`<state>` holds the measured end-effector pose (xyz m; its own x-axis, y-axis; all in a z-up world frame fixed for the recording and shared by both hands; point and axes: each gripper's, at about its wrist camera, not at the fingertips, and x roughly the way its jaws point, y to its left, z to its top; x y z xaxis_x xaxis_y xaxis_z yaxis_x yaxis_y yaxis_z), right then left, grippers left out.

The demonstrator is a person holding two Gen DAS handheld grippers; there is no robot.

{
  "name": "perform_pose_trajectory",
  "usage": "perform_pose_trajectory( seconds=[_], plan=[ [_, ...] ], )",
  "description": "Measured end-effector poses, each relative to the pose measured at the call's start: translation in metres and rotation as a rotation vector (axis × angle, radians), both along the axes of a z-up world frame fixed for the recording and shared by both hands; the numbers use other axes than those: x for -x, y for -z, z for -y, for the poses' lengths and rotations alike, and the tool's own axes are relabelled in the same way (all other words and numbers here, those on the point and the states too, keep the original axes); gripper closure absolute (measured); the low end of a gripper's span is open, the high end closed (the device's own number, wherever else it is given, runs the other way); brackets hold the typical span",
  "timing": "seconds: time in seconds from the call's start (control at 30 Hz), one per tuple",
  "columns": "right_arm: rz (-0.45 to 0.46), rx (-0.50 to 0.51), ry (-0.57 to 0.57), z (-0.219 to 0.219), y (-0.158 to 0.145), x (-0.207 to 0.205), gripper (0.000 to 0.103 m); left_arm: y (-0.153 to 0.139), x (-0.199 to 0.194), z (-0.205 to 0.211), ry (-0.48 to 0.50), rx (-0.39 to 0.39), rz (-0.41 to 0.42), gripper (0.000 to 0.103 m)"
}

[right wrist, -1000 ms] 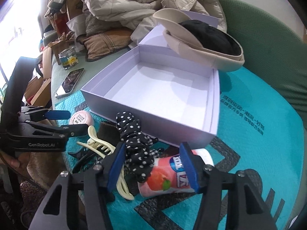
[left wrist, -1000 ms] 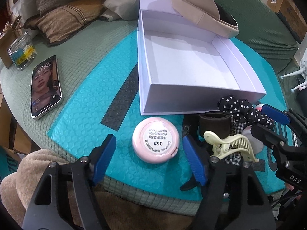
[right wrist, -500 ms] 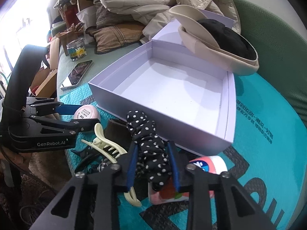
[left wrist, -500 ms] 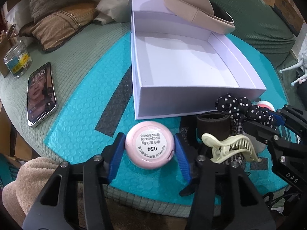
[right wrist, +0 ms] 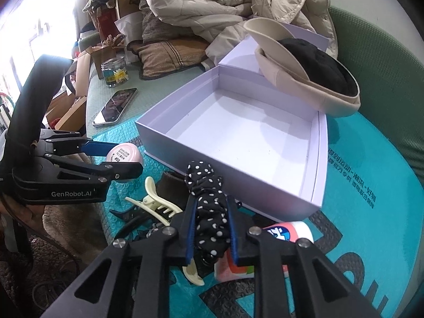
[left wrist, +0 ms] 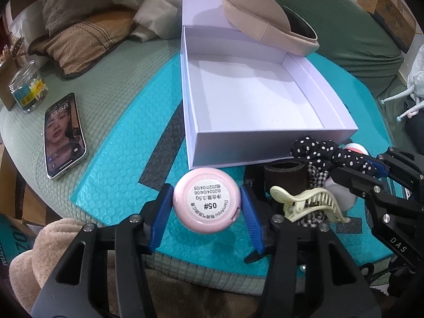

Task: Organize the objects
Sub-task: 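Carry the pink jar with the left tool while the right tool carries the scrunchie into the white box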

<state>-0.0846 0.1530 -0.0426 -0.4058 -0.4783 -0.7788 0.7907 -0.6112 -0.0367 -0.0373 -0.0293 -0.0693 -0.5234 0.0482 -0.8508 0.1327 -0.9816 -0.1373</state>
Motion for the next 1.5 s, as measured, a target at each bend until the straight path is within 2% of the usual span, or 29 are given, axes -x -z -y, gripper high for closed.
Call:
perform_pose_trajectory(
  seconds=[0.83, 1.17, 1.5],
  plan=[
    [-0.065, 0.079, -0.018, -0.011, -0.04, -0.026, 0.083, -0.055, -0.016, -0.016, 0.03, 0.05, -0.086, 0.053],
    [-0.063, 0.111, -0.025, -0.005, -0.049, -0.009, 0.083, -0.067, -0.002, -0.015, 0.038, 0.062, -0.093, 0.053],
    [-0.053, 0.13, -0.034, 0.003, -0.054, 0.022, 0.083, -0.072, 0.029, -0.012, 0.043, 0.058, -0.088, 0.053]
  ],
)
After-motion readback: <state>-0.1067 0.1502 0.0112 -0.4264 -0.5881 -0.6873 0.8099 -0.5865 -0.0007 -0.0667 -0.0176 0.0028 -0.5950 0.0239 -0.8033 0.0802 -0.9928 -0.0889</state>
